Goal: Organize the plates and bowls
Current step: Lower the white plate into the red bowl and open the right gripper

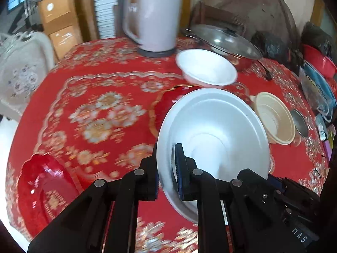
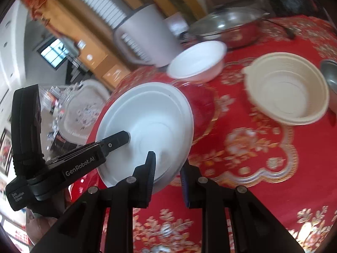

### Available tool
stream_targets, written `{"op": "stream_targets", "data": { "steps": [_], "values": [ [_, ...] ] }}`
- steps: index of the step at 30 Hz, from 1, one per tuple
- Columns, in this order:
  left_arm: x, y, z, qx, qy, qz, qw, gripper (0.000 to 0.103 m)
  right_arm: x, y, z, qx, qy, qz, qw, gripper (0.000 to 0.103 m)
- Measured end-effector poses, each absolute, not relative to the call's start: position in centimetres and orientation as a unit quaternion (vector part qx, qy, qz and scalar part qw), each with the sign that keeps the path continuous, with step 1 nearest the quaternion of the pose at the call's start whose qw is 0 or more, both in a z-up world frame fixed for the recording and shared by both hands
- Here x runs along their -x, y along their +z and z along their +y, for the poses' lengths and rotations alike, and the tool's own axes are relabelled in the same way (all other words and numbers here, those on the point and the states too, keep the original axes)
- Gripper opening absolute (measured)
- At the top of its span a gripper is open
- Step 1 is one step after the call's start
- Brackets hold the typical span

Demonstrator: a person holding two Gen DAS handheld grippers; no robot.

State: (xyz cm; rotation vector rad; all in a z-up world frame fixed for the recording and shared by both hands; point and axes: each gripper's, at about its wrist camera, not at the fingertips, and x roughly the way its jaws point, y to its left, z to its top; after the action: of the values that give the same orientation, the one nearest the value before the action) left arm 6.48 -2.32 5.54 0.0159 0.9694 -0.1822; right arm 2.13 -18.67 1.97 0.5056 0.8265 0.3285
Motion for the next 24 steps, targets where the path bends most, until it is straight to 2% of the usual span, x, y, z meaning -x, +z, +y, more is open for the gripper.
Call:
{"op": "stream_targets", "data": {
  "steps": [13,24],
  "values": [
    [-1.8,5.7,9.6,0.031,0.008,0.449,0.893,0.013,-3.7,2.8,-6.7,-0.16,0.258,0.426,0.852,0.024],
    [0.9,2.3,17.9,0.089,0.069,0.481,0.869,0.014,-3.5,1.0,2.4,-0.085,0.309,0.467,0.824,0.025]
  ]
}}
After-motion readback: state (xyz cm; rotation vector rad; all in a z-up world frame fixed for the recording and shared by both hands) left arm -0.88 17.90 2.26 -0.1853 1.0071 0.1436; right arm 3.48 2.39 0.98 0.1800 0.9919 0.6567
